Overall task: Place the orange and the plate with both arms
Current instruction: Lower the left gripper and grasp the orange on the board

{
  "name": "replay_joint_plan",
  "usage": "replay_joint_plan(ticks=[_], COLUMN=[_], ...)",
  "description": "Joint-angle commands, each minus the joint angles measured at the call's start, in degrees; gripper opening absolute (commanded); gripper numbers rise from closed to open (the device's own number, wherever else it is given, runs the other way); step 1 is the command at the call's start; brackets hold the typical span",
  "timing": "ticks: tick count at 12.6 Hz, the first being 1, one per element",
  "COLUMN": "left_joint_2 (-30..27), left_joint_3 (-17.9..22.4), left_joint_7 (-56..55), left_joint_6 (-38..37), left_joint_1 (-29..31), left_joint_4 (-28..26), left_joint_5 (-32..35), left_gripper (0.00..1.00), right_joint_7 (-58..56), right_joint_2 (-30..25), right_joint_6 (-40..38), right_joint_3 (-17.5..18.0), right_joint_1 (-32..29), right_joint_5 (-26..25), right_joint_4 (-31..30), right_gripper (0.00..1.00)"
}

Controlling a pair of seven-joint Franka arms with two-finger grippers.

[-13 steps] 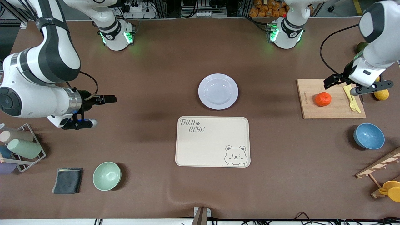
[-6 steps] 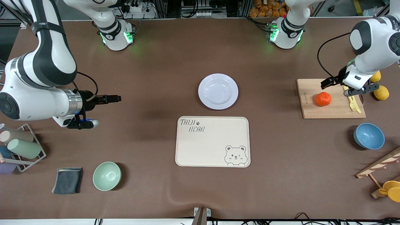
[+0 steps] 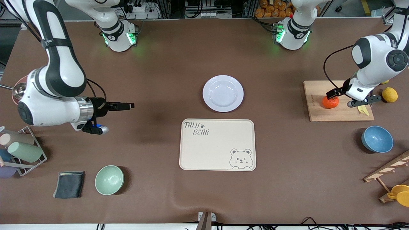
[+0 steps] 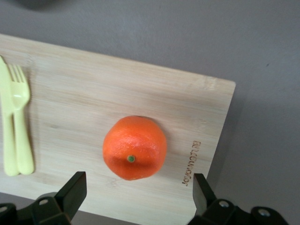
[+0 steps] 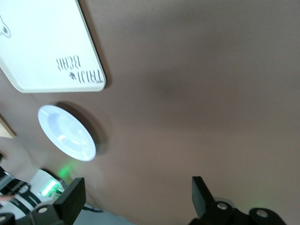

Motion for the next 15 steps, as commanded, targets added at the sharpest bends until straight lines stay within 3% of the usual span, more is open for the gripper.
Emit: replay_joint_plan(ticks=[1,4,7,12,13,15], left_joint_2=[1.8,4.7,7.8,10.3,10.4,10.6], left_joint_3=[-0.4,-0.3,-0.3,-0.4,-0.4,-0.4], left_joint_7=[0.3,0.3,0.3,0.2,0.2,0.0], left_joint_6=[2.7,5.7,8.8,10.6,10.6,10.6], left_joint_1=[0.5,1.0,1.8,3.4,3.3,3.3], left_joint_4=[-0.8,-0.8,-0.7,-0.5,-0.4,-0.4], left_joint_5=[1.3,2.2,3.4,5.1,5.1,5.1], left_gripper=[1.00,1.00,1.00,1.00,0.91,0.53], right_joint_7=[-2.8,-7.1,-15.0,-18.1,-19.5,-21.7], right_joint_2=[-0.7,-0.8,-0.6,-0.5,0.0,0.6], right_joint_6=[2.5,2.5,5.8,8.6,8.6,8.6], right_joint_3=[0.3,0.2,0.1,0.2,0.2,0.2], right_joint_1=[0.1,-1.0,-1.6,-1.4,-1.4,-1.6], right_joint_5=[4.5,8.6,16.5,19.1,20.2,21.9], right_joint_4=[-3.5,-6.1,-10.7,-13.0,-13.1,-13.7], right_gripper=[1.00,1.00,1.00,1.00,1.00,1.00])
